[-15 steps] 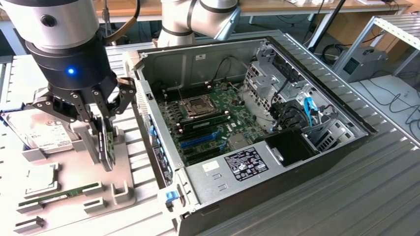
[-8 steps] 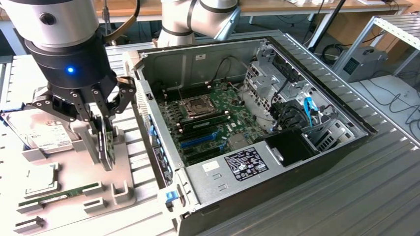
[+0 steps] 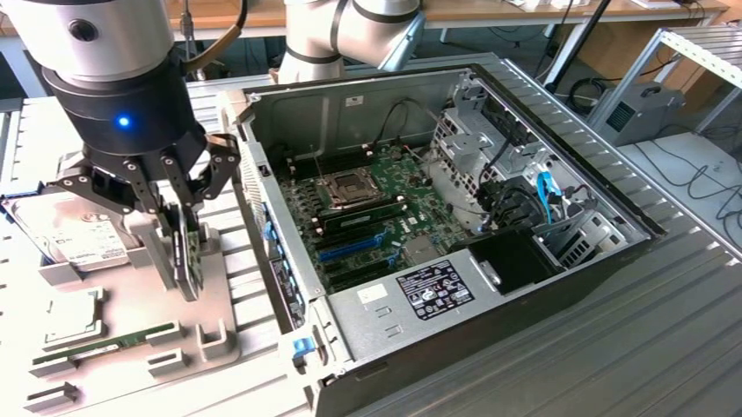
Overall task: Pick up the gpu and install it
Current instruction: 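Pick up the gpu and move the gpu toward the slot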
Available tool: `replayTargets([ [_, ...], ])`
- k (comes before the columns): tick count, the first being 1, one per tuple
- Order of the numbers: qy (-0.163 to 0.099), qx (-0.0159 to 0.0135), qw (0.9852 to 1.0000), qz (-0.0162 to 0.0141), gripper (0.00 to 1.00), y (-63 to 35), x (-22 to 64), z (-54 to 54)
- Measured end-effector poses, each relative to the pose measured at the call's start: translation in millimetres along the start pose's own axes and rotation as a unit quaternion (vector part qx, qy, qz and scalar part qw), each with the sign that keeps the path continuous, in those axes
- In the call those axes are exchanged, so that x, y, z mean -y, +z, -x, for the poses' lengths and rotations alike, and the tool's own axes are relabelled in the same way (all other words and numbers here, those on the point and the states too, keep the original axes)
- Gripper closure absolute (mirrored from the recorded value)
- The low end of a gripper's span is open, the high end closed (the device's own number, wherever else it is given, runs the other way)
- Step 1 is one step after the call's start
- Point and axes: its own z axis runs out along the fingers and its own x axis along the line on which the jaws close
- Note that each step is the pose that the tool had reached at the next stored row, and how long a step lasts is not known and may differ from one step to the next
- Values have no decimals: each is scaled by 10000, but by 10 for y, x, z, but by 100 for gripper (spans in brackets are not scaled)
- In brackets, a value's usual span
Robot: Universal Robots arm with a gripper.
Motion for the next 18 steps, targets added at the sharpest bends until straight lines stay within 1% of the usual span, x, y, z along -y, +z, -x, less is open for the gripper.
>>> replayTargets([
  [18,0,0,10000,0,74,-45,-1,1],
])
